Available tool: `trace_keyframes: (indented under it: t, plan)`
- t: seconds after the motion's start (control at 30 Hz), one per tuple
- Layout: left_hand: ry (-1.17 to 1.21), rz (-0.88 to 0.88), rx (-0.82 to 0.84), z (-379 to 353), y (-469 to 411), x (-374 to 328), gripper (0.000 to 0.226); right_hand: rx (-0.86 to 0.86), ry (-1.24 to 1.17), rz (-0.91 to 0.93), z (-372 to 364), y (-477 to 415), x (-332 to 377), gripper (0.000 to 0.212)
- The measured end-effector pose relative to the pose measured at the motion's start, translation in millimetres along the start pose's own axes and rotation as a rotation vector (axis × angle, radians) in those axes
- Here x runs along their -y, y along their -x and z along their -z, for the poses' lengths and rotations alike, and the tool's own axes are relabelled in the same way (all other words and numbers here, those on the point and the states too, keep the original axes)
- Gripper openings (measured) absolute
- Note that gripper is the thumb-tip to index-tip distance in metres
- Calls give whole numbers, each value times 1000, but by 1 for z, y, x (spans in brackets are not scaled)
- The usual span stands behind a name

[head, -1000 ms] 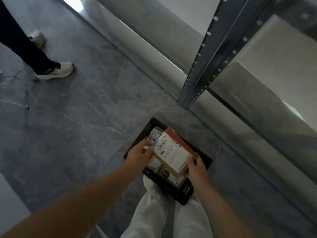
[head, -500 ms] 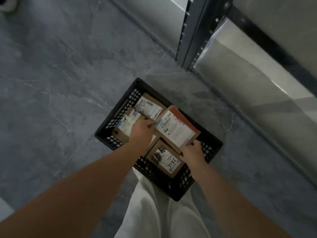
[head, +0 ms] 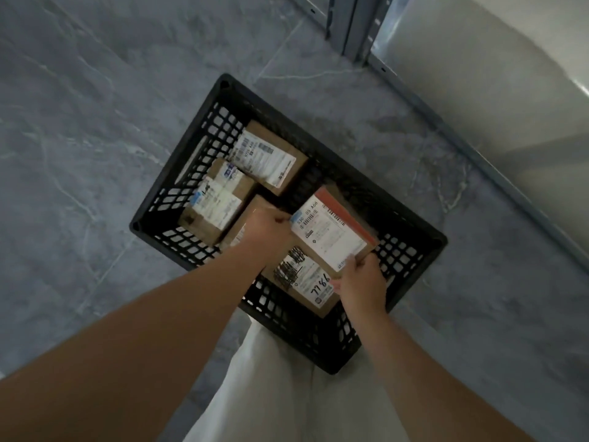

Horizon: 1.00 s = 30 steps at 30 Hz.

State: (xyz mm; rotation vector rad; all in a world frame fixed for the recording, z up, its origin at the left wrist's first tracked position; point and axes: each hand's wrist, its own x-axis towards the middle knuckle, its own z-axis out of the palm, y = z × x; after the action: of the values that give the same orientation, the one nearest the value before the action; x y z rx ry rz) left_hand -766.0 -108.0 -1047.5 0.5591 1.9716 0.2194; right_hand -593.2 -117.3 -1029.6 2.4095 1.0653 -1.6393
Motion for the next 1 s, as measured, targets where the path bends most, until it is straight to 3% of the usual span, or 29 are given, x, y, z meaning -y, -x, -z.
trace_keyframes:
  t: [0.1,0.3,0.5,0.6,0.77,1.0]
  plan:
    - [101,-4,-10,1,-10,-7,28,7,-35,17,-5,-5,1,24]
    - [-78,-25,50,-2,-45,-11,27,138,-37,-172,-17,-35,8,30]
    - [-174,-69,125,7,-56,9,28,192,94,-39,-19,-38,-9,34]
    - [-19,1,116,12,-59,17,25,213,111,-21,-20,-35,-8,31]
    - [46,28,66,21,-68,11,27,180,119,9,-25,-61,22,30]
    - [-77,-72,-43,5,-75,-4,17,223,-89,-247,-34,-98,34,32]
